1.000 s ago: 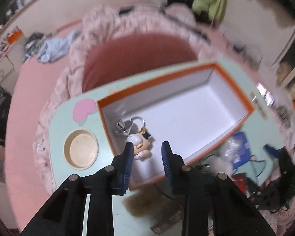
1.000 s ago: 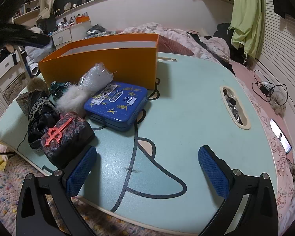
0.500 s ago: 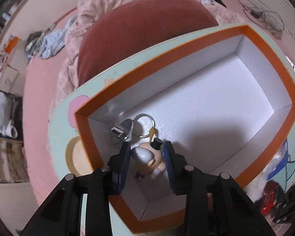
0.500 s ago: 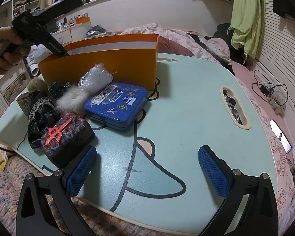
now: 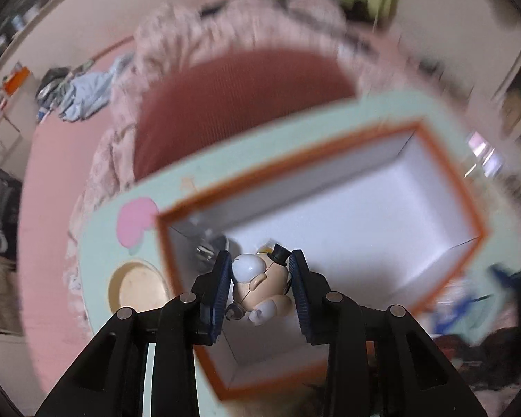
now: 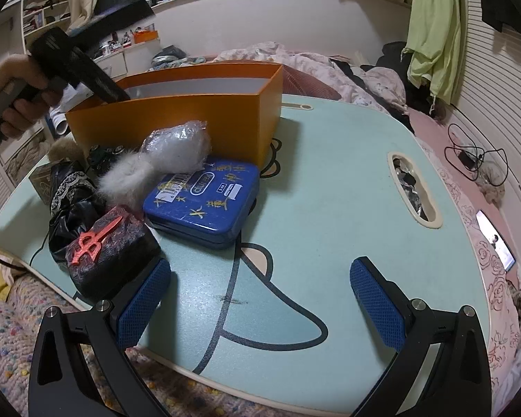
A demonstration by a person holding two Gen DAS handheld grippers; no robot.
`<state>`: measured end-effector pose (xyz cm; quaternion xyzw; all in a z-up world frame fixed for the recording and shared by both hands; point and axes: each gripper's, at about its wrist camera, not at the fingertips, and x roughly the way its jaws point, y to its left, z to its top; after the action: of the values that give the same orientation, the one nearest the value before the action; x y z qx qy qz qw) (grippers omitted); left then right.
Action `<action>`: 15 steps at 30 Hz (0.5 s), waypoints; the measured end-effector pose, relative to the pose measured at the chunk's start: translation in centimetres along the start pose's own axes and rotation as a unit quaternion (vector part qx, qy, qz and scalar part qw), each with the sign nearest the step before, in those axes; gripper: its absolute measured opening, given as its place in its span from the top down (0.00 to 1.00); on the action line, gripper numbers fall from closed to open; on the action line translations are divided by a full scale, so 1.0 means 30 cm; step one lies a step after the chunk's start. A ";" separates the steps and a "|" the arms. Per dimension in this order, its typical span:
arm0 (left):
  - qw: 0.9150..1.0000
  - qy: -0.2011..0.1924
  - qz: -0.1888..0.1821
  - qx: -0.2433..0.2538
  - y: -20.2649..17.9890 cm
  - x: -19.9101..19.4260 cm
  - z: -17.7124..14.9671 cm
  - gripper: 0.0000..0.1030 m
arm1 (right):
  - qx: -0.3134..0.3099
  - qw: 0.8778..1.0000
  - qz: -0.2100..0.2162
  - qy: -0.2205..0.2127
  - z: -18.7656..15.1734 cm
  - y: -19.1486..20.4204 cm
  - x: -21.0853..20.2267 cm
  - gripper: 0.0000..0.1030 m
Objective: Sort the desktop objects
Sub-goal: 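Lift the white cartoon figurine from the box with the left gripper onto the table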
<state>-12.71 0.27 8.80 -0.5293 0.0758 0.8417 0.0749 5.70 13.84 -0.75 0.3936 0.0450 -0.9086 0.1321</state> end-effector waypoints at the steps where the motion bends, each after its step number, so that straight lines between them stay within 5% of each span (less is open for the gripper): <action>1: 0.999 -0.026 -0.019 -0.011 0.018 -0.069 -0.011 0.69 | 0.000 1.000 0.000 0.000 0.000 0.000 0.000 0.00; 6: 0.994 -0.081 -0.069 -0.013 0.016 -0.235 -0.148 0.69 | 0.000 1.000 0.000 0.000 -0.001 -0.001 0.000 0.00; 15: 0.995 -0.059 -0.073 -0.014 -0.037 -0.112 -0.316 0.69 | 0.001 1.000 0.000 0.000 -0.001 -0.001 0.000 0.00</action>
<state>-2.71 -0.76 7.73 -0.4835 0.0205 0.8650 0.1329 5.72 13.89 -0.77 0.3934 0.0442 -0.9088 0.1315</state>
